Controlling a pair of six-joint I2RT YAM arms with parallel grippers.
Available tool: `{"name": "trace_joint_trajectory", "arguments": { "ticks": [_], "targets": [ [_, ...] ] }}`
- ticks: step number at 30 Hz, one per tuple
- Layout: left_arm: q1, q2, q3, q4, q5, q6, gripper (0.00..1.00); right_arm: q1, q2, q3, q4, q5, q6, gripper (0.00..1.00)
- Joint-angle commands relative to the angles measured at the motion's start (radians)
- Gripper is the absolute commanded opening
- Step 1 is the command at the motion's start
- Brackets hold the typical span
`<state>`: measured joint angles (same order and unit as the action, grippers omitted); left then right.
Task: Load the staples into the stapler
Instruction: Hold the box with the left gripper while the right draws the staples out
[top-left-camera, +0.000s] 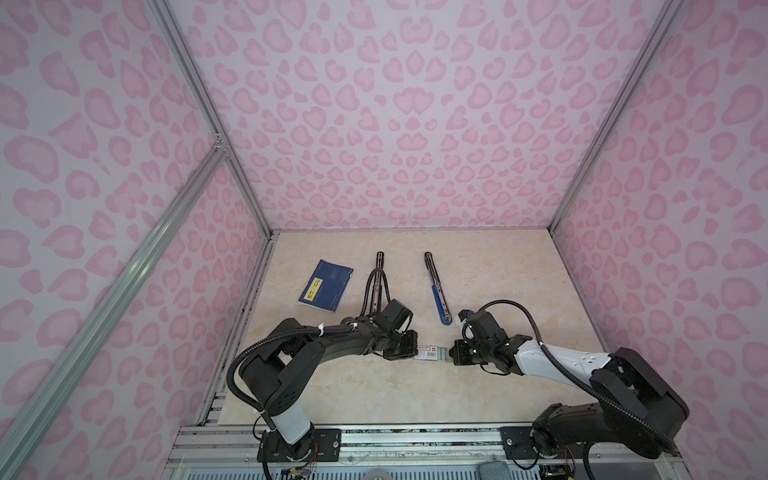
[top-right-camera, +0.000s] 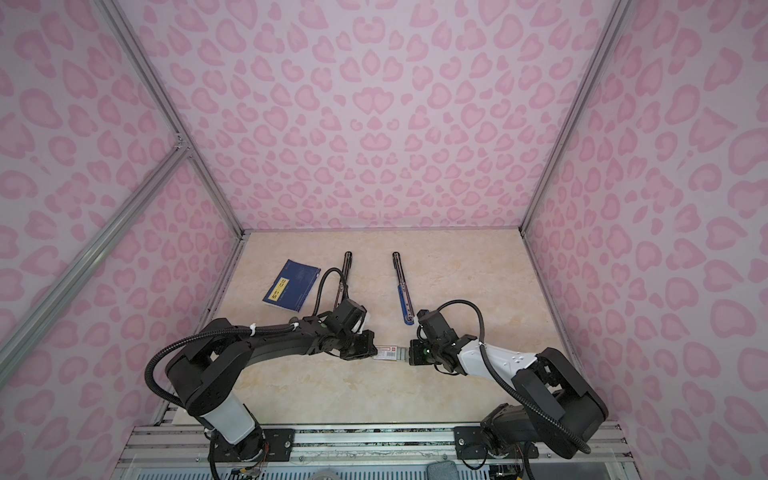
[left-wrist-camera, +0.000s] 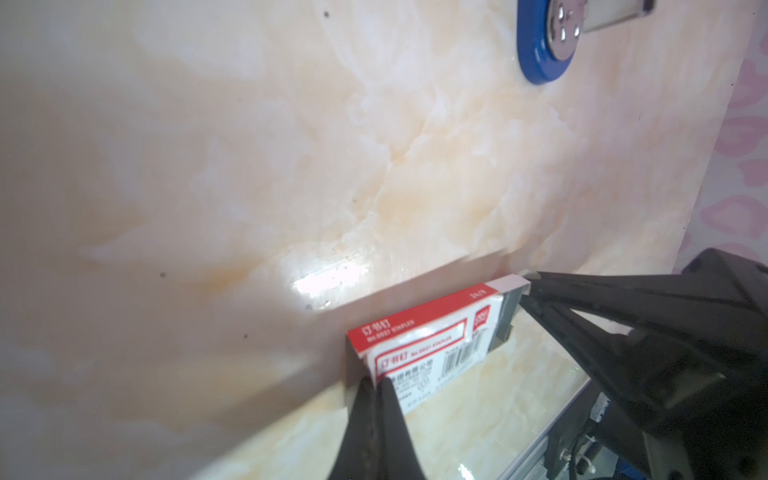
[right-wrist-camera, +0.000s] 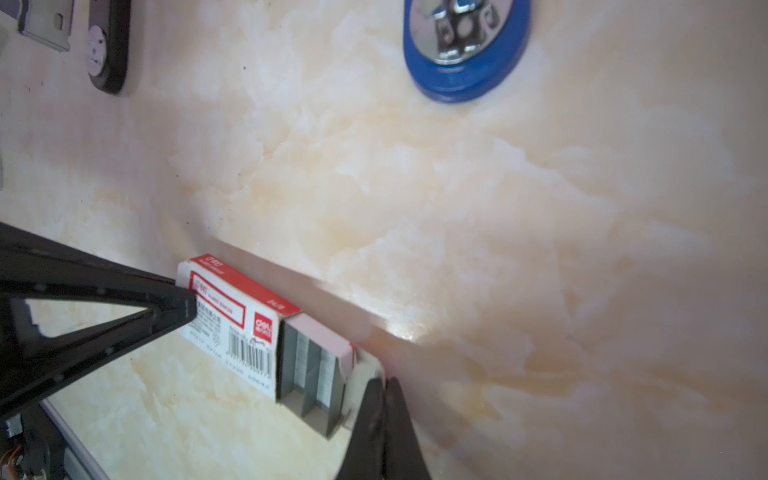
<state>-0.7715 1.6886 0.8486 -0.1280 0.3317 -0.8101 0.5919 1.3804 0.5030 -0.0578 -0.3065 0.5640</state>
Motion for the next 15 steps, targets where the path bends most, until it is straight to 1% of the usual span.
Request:
{"name": "trace_joint_trajectory", "arguments": {
  "ticks": [1,4,11,13,15],
  "targets": [
    [0.012,-0.019,-0.018,-0.071,-0.069,0.009,0.03,-0.009,0.000,-0.010,-0.076,0.063,-0.009,0.00],
    [0.015,-0.027,-0.026,-0.073,-0.068,0.008,0.03,-0.016,0.004,-0.010,-0.062,0.044,-0.002,0.00],
    [0.015,0.002,0.011,-0.066,-0.028,0.021,0.03,-0.018,0.059,0.003,0.024,-0.054,0.031,0.00],
    [0.016,0.006,0.018,-0.070,-0.026,0.024,0.06,-0.018,0.067,0.005,0.033,-0.058,0.038,0.00],
    [0.015,0.005,0.020,-0.073,-0.029,0.023,0.10,-0.018,0.062,0.004,0.033,-0.049,0.045,0.00]
  ]
}}
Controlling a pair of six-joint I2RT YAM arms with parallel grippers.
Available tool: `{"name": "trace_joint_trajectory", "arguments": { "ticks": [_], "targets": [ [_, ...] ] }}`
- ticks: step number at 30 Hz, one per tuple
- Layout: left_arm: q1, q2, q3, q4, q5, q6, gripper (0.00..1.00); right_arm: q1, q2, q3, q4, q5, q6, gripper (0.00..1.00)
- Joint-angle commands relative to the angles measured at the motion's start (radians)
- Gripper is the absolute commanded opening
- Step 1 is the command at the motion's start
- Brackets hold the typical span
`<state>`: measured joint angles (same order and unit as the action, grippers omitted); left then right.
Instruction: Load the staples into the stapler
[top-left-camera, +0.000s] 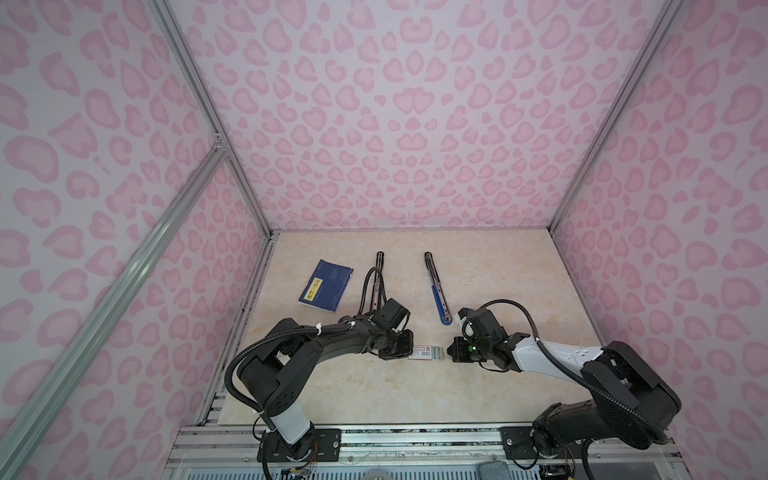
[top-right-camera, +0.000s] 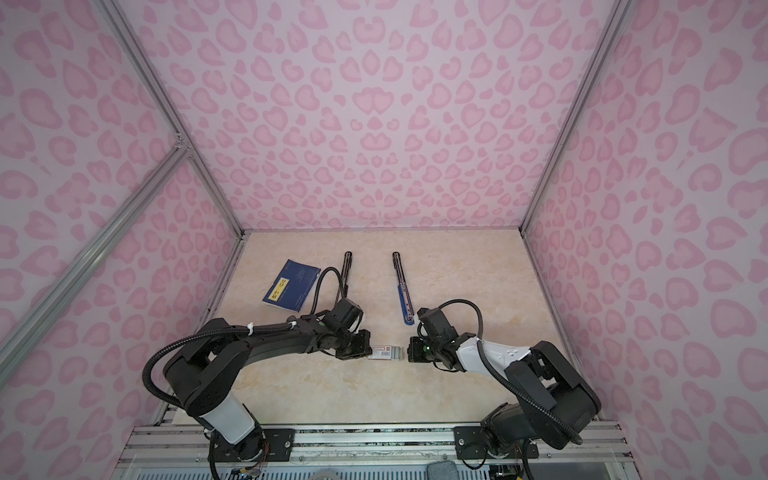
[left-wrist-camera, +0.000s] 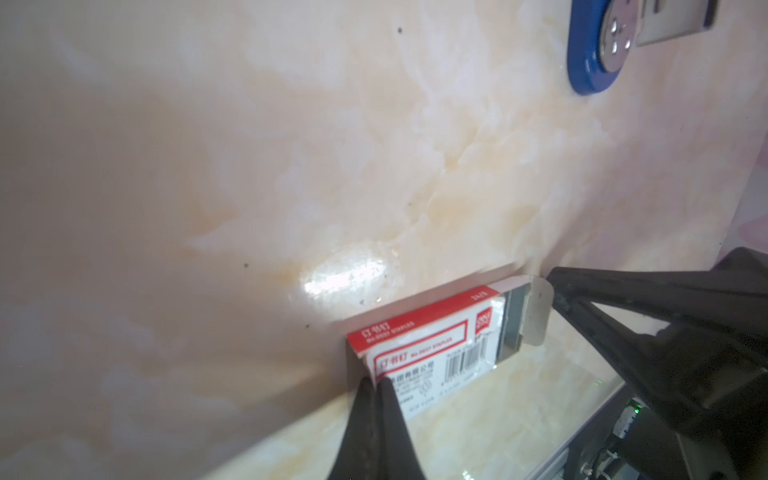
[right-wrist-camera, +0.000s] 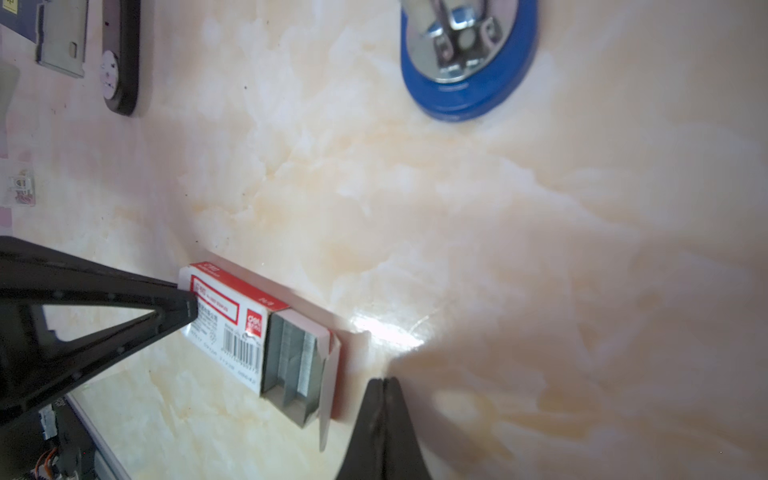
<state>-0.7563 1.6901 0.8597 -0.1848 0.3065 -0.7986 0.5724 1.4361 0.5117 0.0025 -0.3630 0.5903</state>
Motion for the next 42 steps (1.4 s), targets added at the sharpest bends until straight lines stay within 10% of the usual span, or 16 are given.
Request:
{"name": "trace_joint_trajectory", "arguments": {
  "ticks": [1,18,30,42],
  "targets": [
    [0.000,0.001,0.008,-0.016,-0.004,0.012,0.11,0.001,0.003,-0.005,-0.028,0.012,0.022,0.03],
    [0.000,-0.018,-0.002,-0.009,-0.003,-0.005,0.03,0.042,-0.045,-0.016,0.019,-0.022,0.033,0.26],
    [-0.001,-0.027,-0.009,-0.015,-0.015,-0.011,0.03,0.040,0.020,-0.004,-0.012,0.003,0.036,0.00],
    [0.000,-0.018,-0.009,-0.019,-0.011,-0.010,0.03,-0.023,-0.013,-0.034,-0.046,-0.003,0.027,0.00]
  ]
}}
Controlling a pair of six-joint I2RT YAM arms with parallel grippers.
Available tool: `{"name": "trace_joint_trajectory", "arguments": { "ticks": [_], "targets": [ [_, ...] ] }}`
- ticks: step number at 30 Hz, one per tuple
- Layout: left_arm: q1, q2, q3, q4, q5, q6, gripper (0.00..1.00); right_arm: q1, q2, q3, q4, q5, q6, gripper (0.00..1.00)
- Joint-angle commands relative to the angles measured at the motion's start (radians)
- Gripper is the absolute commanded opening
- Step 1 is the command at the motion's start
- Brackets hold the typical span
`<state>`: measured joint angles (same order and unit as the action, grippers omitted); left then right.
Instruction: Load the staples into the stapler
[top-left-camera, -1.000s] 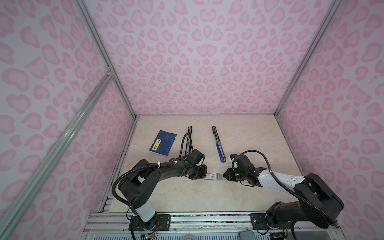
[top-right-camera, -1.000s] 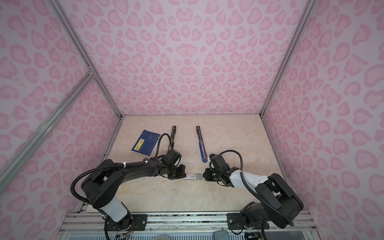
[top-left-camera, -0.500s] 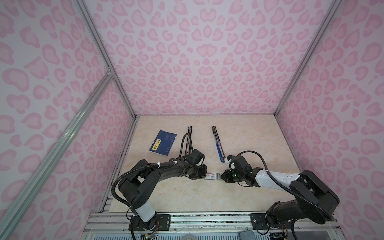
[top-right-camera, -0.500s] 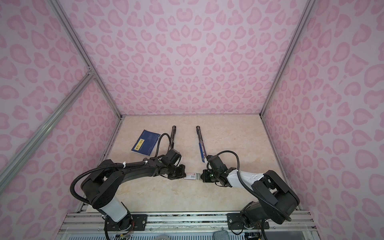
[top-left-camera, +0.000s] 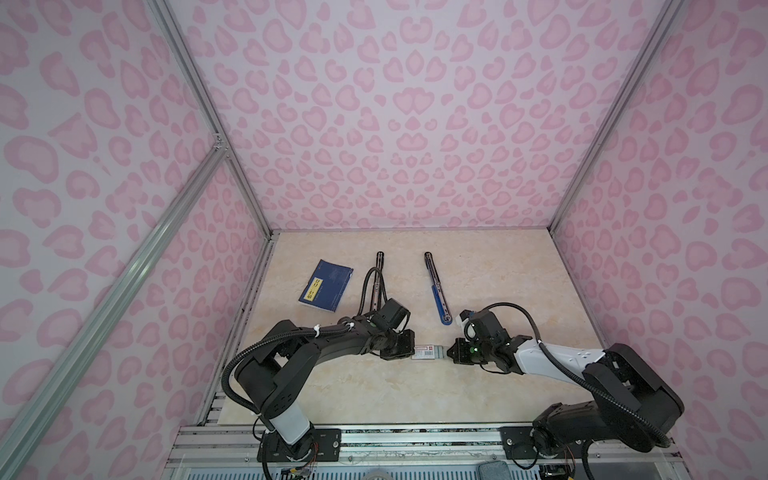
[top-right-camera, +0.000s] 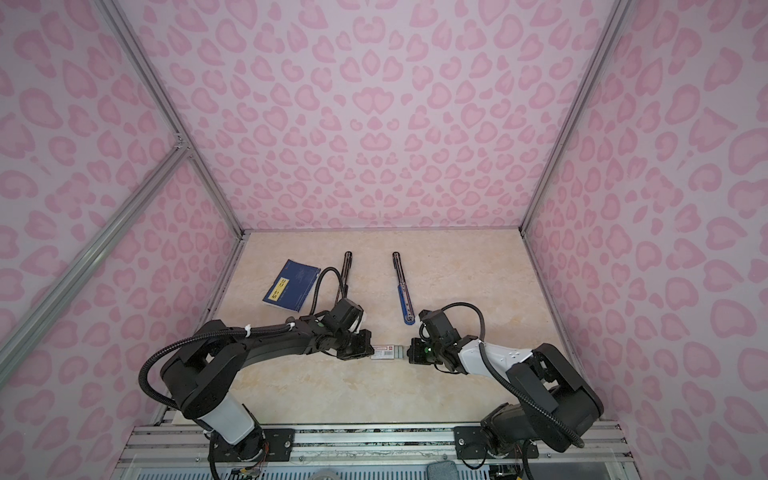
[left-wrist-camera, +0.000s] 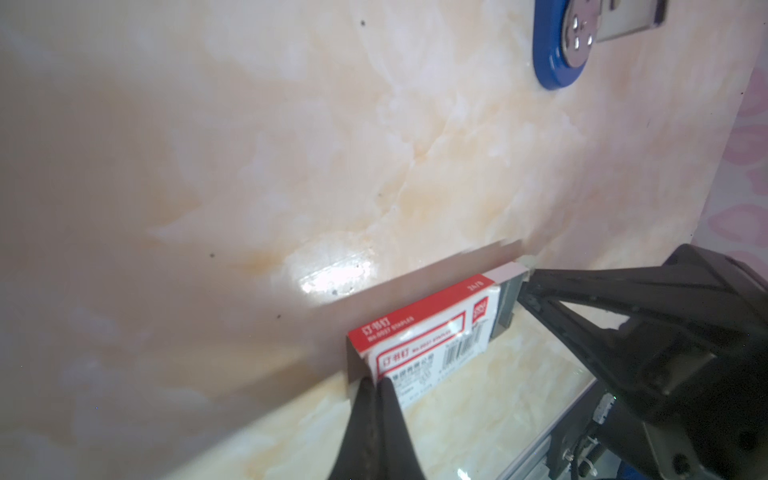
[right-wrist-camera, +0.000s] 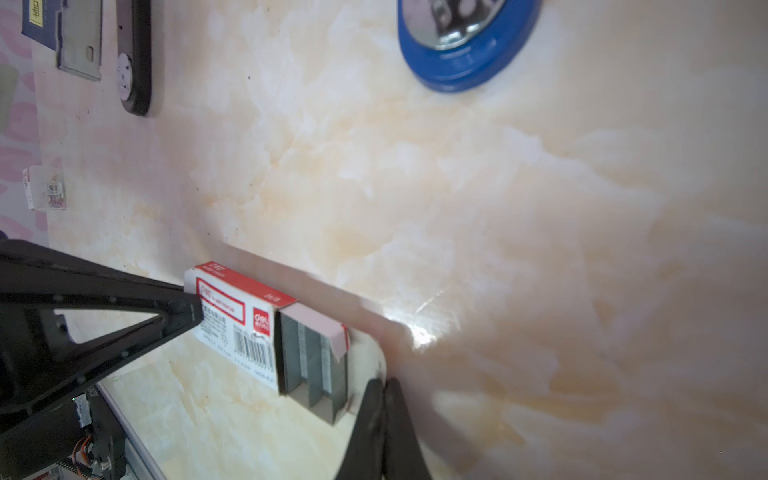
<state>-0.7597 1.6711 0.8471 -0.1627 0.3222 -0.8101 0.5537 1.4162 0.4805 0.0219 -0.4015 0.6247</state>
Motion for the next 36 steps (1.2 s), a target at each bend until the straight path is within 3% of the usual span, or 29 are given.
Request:
{"name": "trace_joint_trajectory", "arguments": {
  "ticks": [1,2,5,8,20,24,27,36],
  "targets": [
    [0.003,0.002,0.007,-0.040,-0.024,0.003,0.03,-0.003,0.008,-0.002,-0.061,0.031,-0.006,0.00],
    [0.003,0.004,0.010,-0.041,-0.022,0.005,0.05,-0.002,0.009,0.000,-0.056,0.028,-0.006,0.00],
    [0.002,0.005,0.018,-0.042,-0.018,0.009,0.23,0.006,0.015,0.011,-0.051,0.023,-0.008,0.00],
    [0.002,0.006,0.018,-0.041,-0.014,0.011,0.27,0.009,0.021,0.018,-0.051,0.021,-0.008,0.00],
    [-0.003,0.036,0.021,-0.011,0.008,0.006,0.25,0.017,0.030,0.023,-0.040,0.018,-0.003,0.00],
    [-0.003,0.046,0.029,-0.005,0.006,0.005,0.18,0.021,0.039,0.023,-0.037,0.018,-0.003,0.00],
    [-0.003,0.043,0.029,-0.011,0.000,0.008,0.03,0.023,0.043,0.021,-0.038,0.022,-0.002,0.00],
    [-0.001,0.010,0.000,-0.043,-0.027,0.011,0.03,-0.009,-0.005,0.019,-0.129,0.103,-0.025,0.00]
  ]
}}
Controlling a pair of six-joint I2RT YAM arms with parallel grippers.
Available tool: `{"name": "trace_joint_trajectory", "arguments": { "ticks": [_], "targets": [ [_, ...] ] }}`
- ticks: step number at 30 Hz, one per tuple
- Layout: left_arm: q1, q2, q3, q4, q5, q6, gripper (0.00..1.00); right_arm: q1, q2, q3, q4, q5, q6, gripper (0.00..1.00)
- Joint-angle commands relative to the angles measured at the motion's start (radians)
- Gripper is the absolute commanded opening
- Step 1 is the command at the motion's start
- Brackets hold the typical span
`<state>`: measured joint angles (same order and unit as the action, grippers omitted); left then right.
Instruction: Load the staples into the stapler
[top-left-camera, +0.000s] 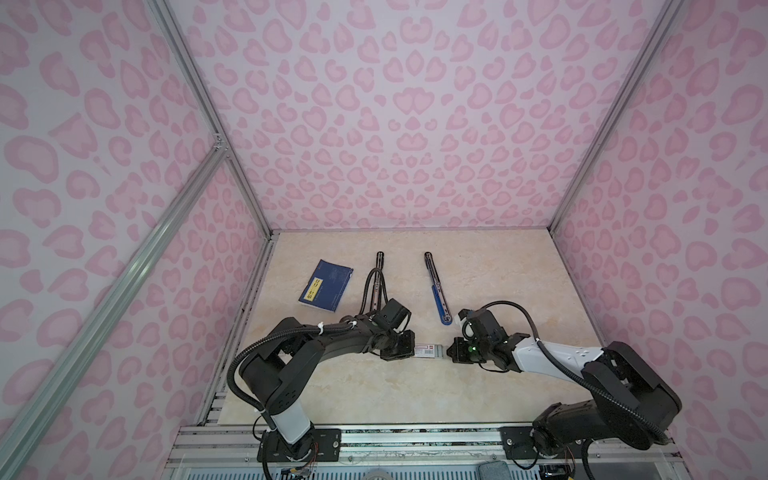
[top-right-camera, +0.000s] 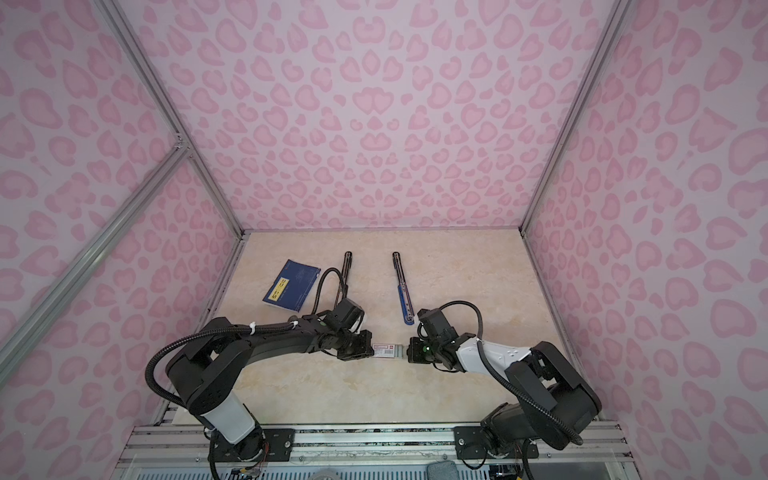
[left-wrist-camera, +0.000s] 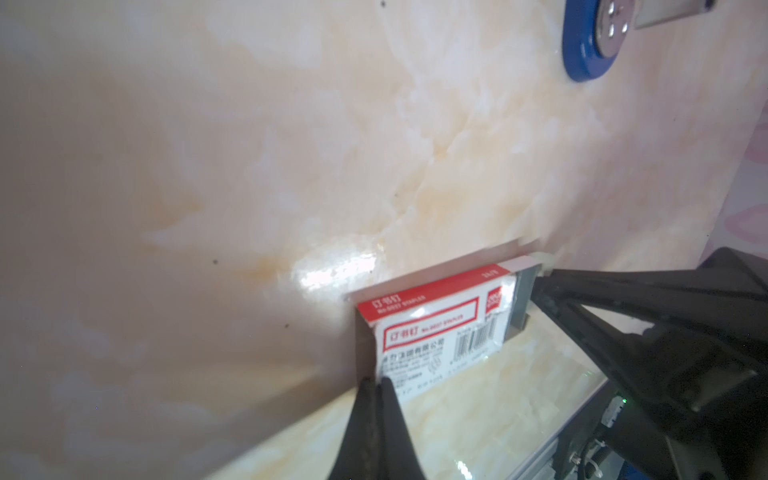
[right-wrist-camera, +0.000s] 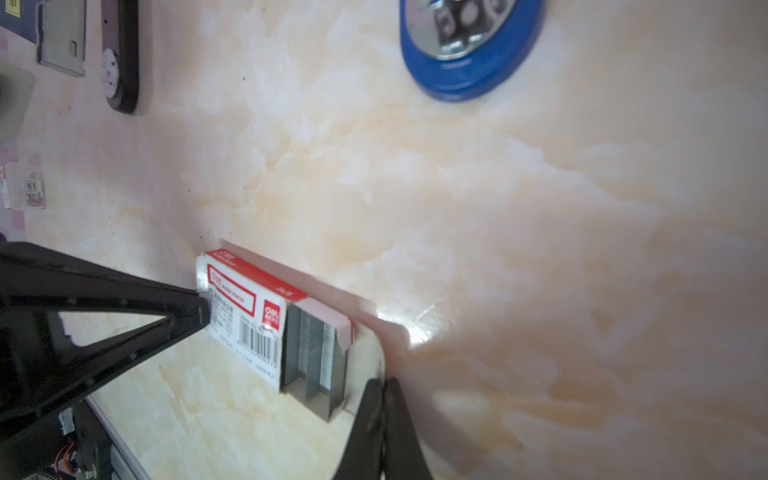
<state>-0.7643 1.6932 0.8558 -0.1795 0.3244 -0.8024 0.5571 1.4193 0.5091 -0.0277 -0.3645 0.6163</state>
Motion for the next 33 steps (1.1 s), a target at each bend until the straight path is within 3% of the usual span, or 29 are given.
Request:
{"name": "trace_joint_trajectory", "arguments": {
  "ticks": [1,9,12,15,18,22,29,33],
  "targets": [
    [0.003,-0.015,-0.010,-0.029,-0.030,0.005,0.03,-0.019,-0.011,-0.013,-0.083,0.067,-0.017,0.00],
    [0.005,-0.017,0.010,-0.042,-0.036,0.015,0.06,-0.026,-0.016,-0.020,-0.078,0.035,-0.036,0.00],
    [0.003,-0.049,0.031,-0.047,-0.068,0.056,0.41,-0.026,-0.002,-0.006,-0.080,0.004,-0.067,0.00],
    [0.002,-0.088,0.074,-0.075,-0.126,0.148,0.61,-0.030,0.015,0.007,-0.088,-0.010,-0.101,0.00],
    [-0.001,-0.107,0.126,-0.097,-0.135,0.271,0.74,-0.033,0.036,0.018,-0.091,-0.032,-0.143,0.00],
    [-0.031,-0.128,0.130,-0.054,-0.162,0.494,0.78,-0.044,0.068,0.032,-0.092,-0.067,-0.173,0.00],
    [-0.061,-0.181,0.039,0.065,-0.121,1.008,0.78,-0.047,0.065,0.038,-0.095,-0.079,-0.181,0.00],
    [-0.058,-0.129,0.045,0.041,-0.116,1.171,0.77,-0.046,0.063,0.028,-0.080,-0.083,-0.175,0.00]
  ]
}}
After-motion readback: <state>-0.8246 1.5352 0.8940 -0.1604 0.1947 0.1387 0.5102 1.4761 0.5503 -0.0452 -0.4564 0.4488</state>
